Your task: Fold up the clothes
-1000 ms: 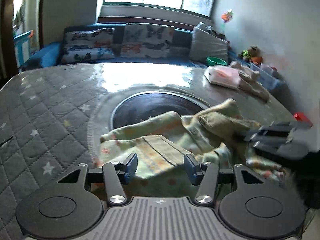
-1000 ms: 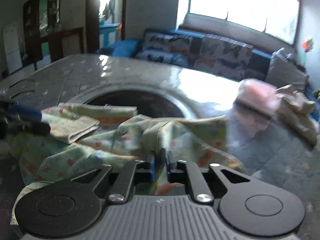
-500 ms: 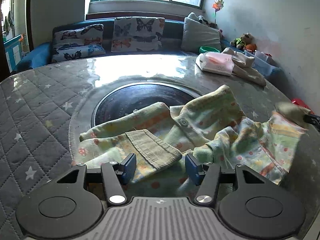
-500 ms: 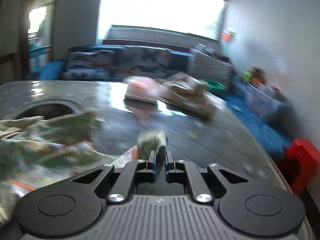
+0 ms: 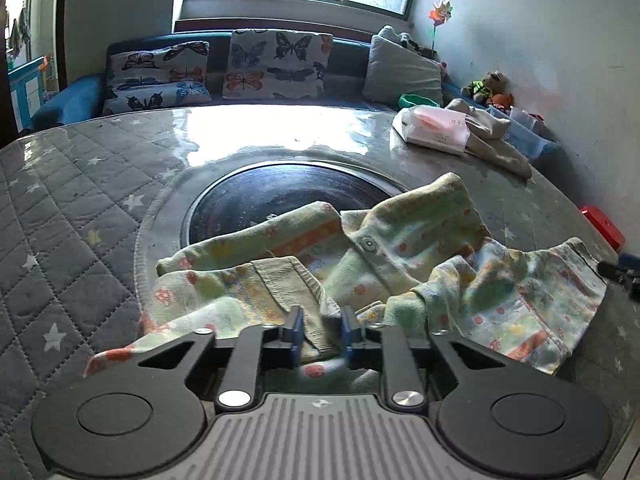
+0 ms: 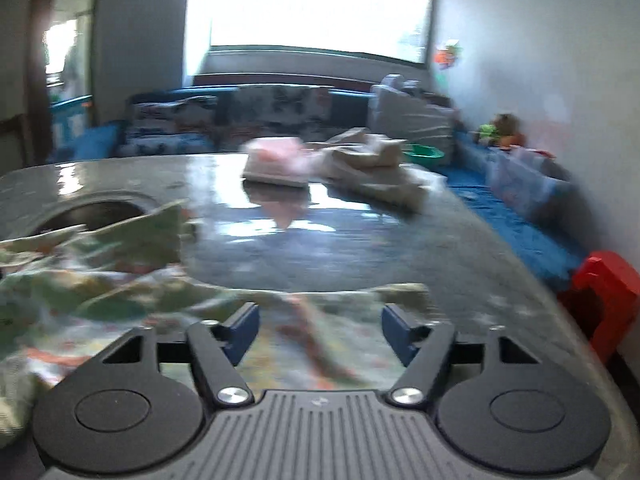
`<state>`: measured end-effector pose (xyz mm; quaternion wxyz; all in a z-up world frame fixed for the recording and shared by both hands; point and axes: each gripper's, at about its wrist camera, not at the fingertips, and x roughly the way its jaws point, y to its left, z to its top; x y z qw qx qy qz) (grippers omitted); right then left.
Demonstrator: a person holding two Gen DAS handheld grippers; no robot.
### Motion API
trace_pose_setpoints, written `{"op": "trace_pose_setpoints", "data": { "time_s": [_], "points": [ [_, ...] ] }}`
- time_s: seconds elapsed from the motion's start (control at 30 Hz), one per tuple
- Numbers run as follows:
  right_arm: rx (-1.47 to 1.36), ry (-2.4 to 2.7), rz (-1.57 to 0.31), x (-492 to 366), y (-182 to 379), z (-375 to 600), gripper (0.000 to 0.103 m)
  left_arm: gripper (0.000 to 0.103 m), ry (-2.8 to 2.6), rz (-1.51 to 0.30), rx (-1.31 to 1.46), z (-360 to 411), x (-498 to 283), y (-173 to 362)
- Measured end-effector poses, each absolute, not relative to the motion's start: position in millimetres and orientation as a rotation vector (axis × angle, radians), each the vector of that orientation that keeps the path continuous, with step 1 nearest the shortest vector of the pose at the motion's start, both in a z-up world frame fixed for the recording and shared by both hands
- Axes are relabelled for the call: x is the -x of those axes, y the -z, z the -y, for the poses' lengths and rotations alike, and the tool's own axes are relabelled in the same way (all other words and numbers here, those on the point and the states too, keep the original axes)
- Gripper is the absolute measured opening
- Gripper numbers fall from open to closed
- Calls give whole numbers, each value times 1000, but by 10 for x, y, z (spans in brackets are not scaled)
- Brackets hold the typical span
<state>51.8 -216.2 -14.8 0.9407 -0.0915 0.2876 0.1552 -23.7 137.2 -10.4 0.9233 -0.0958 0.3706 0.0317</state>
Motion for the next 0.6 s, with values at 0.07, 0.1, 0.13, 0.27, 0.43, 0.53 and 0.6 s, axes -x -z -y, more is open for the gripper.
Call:
{"op": "trace_pose_setpoints", "data": {
  "time_s": [0.07,0.1,0.13,0.27,0.43,0.53,0.6],
  "points": [
    [201,-363,-594,-512,214,2012,72,12,-70,-755,205,-1398,260,91],
    [203,-382,-600,-513,248,1951,73,11,-71,-747,210,-1415,278,70],
    [200,-395,-611,-518,283,1910,74,10,-73,-739,216,-1431,297,49],
    [198,-426,-645,-551,414,1790,80,8,-109,-682,254,-1551,419,-86],
    [194,-439,-685,-569,535,1756,88,8,-234,-631,319,-1879,712,-230],
    [188,-440,-696,-573,576,1780,92,8,-332,-638,326,-2054,935,-230],
    [179,-440,-702,-580,581,1804,94,8,-398,-642,330,-2171,1083,-230]
  ]
}}
